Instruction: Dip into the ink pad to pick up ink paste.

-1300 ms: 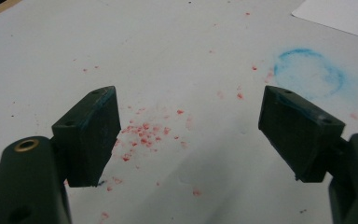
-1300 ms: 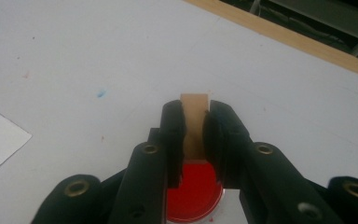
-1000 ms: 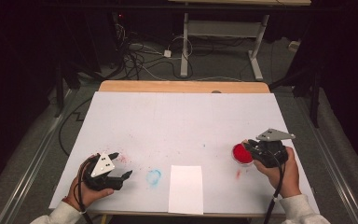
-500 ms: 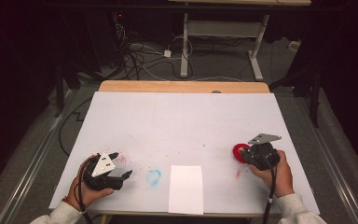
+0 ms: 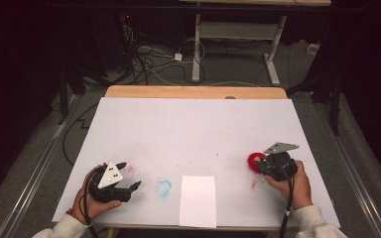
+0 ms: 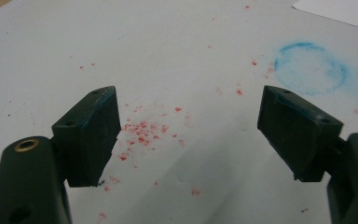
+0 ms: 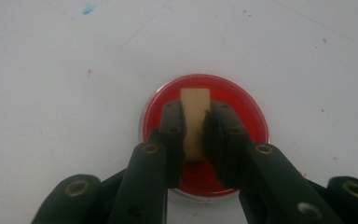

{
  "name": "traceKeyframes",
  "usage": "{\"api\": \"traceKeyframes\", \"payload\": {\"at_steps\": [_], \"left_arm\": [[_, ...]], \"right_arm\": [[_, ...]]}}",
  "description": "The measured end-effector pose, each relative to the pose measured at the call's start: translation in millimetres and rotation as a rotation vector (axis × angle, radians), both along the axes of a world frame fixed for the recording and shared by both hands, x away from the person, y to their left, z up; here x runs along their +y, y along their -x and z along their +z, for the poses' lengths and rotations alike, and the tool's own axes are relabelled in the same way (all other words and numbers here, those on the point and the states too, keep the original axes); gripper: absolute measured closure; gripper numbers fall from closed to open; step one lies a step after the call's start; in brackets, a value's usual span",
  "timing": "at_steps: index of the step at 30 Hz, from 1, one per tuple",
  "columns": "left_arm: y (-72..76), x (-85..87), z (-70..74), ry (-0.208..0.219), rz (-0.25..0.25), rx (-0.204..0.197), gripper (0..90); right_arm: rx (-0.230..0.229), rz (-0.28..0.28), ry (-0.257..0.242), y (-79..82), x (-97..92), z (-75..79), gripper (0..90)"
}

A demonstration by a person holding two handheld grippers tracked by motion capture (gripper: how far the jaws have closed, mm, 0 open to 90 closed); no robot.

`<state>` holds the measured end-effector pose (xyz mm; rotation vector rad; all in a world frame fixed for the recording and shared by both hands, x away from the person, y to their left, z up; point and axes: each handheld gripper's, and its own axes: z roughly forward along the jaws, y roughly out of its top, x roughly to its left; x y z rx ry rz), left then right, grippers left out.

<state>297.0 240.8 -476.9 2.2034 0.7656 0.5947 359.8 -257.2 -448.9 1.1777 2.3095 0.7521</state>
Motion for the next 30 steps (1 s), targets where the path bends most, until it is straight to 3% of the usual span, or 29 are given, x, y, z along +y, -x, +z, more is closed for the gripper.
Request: {"api": "traceKeyframes", "payload": {"at_steps": [22, 26, 30], "left_arm": [[0.0, -0.2, -0.3, -0.004, 0.000, 0.001, 20.8], [-0.5, -0.4, -0.5, -0.002, -0.001, 0.002, 20.8], [-1.1, -0.5, -1.1, -0.004, 0.000, 0.006, 20.8]], "right_arm": [[0.018, -0.005, -0.042, -1.7, -5.1, -2.8, 76.3], [0.017, -0.004, -0.028, -1.7, -3.4, -0.2, 76.3], [-0.033, -0.018, -0.065, 0.7, -8.2, 15.7, 76.3]]}}
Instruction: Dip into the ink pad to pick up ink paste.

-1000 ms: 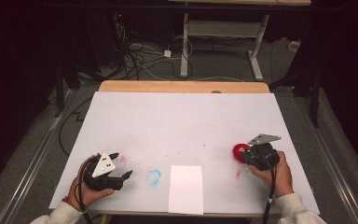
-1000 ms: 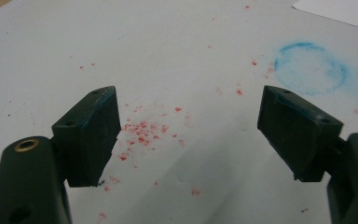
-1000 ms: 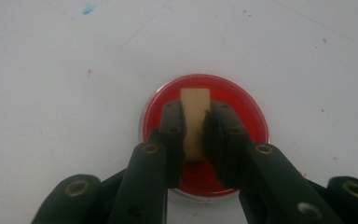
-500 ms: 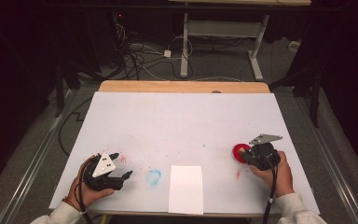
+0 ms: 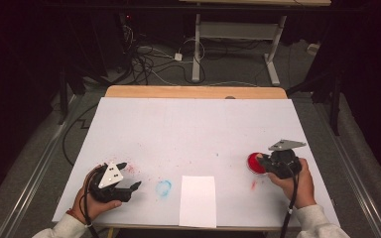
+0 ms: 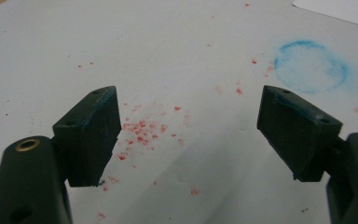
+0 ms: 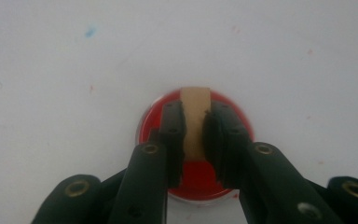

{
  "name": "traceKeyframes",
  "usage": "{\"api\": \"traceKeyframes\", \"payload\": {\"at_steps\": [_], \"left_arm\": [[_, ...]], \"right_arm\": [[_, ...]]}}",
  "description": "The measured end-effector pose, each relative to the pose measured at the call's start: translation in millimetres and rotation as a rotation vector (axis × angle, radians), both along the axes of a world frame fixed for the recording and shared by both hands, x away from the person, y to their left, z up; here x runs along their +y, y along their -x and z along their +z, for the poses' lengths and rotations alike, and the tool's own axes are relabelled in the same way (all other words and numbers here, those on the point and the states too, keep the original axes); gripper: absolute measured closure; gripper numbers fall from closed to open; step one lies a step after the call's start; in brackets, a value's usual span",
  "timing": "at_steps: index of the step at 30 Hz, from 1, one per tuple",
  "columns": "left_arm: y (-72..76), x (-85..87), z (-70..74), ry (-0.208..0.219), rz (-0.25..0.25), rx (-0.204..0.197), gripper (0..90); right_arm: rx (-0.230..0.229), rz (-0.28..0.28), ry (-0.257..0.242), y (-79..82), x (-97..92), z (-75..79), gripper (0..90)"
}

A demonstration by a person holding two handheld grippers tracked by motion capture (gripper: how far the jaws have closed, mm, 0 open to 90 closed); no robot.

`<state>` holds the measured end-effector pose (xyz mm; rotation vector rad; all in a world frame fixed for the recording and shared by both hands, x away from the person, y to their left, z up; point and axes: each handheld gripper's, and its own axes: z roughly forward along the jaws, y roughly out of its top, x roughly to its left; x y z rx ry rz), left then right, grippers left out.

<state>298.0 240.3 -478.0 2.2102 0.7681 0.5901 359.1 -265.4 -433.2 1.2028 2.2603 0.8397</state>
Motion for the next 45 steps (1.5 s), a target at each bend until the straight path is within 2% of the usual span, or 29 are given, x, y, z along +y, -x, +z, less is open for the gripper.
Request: {"api": "traceKeyframes", "payload": {"at_steps": [7, 11, 14, 19, 26, 32, 35, 37, 45], "left_arm": [[-0.2, -0.5, -0.4, -0.002, -0.001, 0.001, 20.7], [-0.4, -0.7, -0.6, -0.001, -0.001, 0.003, 20.6], [-0.6, -1.3, -1.0, -0.002, -0.002, 0.005, 20.6], [-0.8, -1.2, -1.0, -0.006, -0.003, 0.005, 20.6], [-0.7, -1.5, -1.6, -0.008, -0.006, 0.008, 20.6], [-0.7, -1.2, -1.7, -0.012, -0.007, 0.009, 20.5], [-0.6, -0.9, -1.6, -0.014, -0.005, 0.008, 20.7], [-0.7, -0.9, -1.7, -0.013, -0.005, 0.009, 20.7], [-0.4, -1.4, -1.5, -0.015, -0.004, 0.007, 20.7]], "right_arm": [[-0.123, -0.027, -0.047, 14.7, -11.6, 40.1, 76.2], [-0.153, -0.031, -0.067, 20.3, -15.1, 51.9, 76.2], [-0.158, -0.030, -0.066, 20.0, -15.1, 52.4, 76.2], [-0.119, -0.029, -0.039, 11.9, -12.4, 38.1, 76.2], [-0.016, -0.025, 0.015, -4.7, -7.6, 6.8, 76.2], [0.035, -0.018, 0.048, -10.3, -4.7, -7.3, 76.2], [0.052, -0.018, 0.055, -12.2, -5.6, -13.3, 76.2], [0.060, -0.019, 0.042, -12.6, -7.0, -13.6, 76.2], [0.072, -0.022, 0.039, -12.7, -7.7, -14.6, 76.2]]}}
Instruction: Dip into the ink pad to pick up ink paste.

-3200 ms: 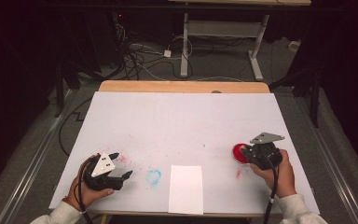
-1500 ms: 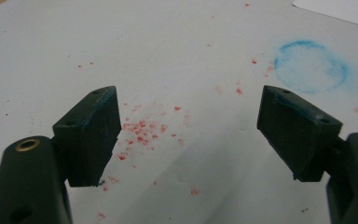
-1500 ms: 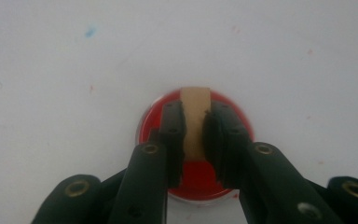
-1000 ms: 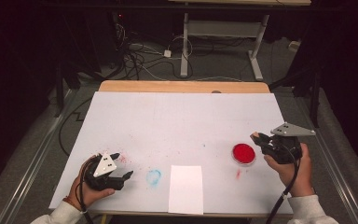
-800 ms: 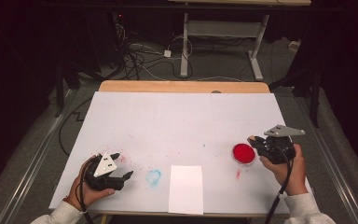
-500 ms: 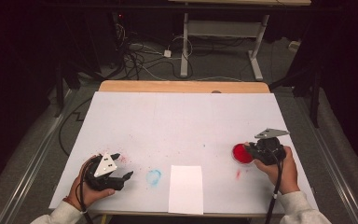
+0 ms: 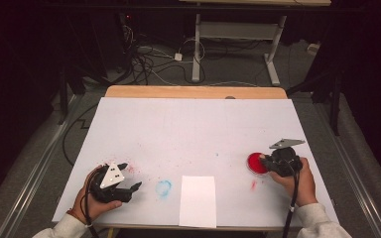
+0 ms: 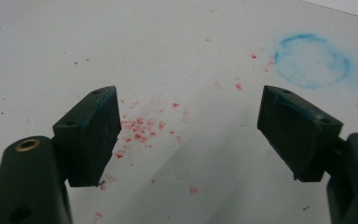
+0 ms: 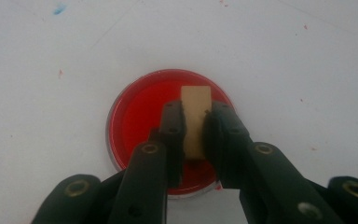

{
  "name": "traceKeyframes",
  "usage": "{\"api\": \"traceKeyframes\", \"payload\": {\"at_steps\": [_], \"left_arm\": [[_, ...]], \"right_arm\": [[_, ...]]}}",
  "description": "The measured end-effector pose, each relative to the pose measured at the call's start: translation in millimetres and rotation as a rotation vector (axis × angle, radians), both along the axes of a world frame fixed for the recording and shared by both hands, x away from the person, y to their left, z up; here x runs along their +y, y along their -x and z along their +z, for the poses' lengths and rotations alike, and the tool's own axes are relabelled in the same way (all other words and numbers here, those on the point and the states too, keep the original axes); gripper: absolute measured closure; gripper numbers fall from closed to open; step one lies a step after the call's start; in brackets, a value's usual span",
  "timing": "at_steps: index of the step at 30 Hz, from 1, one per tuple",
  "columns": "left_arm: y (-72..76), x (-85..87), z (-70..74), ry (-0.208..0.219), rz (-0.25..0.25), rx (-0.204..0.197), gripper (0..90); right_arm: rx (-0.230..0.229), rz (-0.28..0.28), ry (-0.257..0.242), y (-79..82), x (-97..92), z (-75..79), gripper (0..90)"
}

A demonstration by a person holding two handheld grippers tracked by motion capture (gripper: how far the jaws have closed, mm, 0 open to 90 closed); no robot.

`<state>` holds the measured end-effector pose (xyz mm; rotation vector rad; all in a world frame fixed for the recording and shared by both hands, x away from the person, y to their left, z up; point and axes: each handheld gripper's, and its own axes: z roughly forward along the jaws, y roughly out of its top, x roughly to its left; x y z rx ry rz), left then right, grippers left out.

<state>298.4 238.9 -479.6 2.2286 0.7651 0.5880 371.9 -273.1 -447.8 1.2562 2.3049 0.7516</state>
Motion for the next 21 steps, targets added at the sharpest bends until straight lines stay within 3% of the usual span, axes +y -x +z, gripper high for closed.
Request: {"api": "traceKeyframes", "payload": {"at_steps": [5, 10, 21], "left_arm": [[-0.2, -0.9, -0.4, -0.002, -0.002, 0.002, 20.8], [-0.6, 0.0, -0.3, -0.003, -0.001, 0.002, 20.7], [-0.1, -1.9, -0.2, -0.007, -0.005, 0.001, 20.8]], "right_arm": [[-0.003, 0.001, 0.002, 0.1, 0.3, 0.1, 76.2], [0.025, 0.032, 0.009, 1.6, 2.3, 3.2, 76.3], [0.018, 0.019, 0.031, 2.6, 6.1, 0.1, 76.2]]}}
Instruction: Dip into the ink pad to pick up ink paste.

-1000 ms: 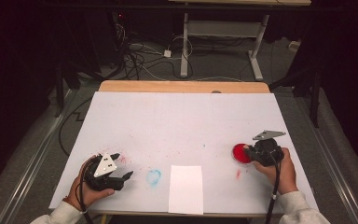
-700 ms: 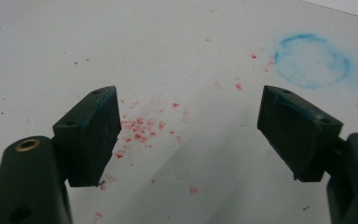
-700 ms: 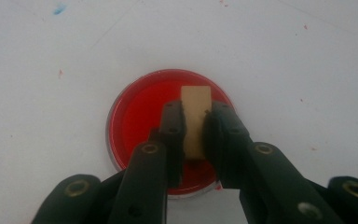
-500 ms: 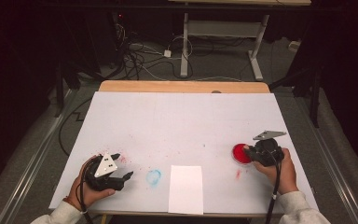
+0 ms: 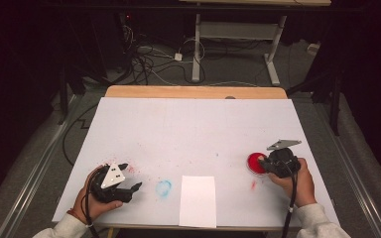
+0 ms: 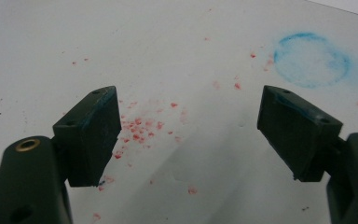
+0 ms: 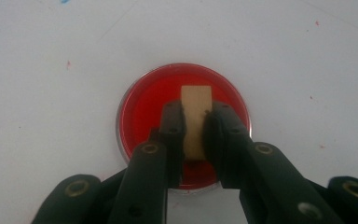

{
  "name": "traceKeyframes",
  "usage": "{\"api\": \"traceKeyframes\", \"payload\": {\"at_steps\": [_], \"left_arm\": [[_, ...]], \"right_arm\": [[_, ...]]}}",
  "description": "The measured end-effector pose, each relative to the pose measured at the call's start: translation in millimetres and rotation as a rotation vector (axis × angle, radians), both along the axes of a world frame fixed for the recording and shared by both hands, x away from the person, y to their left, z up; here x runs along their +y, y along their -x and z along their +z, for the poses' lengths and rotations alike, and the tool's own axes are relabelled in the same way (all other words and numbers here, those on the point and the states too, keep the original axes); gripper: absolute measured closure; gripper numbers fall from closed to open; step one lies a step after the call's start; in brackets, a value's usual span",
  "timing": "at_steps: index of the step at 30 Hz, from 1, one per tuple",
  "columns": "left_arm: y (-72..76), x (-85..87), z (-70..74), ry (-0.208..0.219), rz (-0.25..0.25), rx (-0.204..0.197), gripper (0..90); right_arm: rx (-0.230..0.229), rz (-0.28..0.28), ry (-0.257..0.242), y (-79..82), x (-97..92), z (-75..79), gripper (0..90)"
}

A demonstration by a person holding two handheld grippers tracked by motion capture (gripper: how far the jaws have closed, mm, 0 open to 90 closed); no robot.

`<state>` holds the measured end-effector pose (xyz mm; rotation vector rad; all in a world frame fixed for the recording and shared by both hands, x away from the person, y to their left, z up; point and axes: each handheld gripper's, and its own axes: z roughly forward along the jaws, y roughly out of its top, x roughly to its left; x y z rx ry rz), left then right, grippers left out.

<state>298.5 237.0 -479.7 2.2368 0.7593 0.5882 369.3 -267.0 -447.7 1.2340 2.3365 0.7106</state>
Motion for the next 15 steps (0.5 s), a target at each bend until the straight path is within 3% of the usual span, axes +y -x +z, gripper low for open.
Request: {"api": "traceKeyframes", "payload": {"at_steps": [15], "left_arm": [[0.2, 2.7, -0.5, 0.013, 0.009, 0.000, 21.1]], "right_arm": [[0.013, -0.005, -0.035, -1.6, -4.2, -2.5, 76.2]]}}
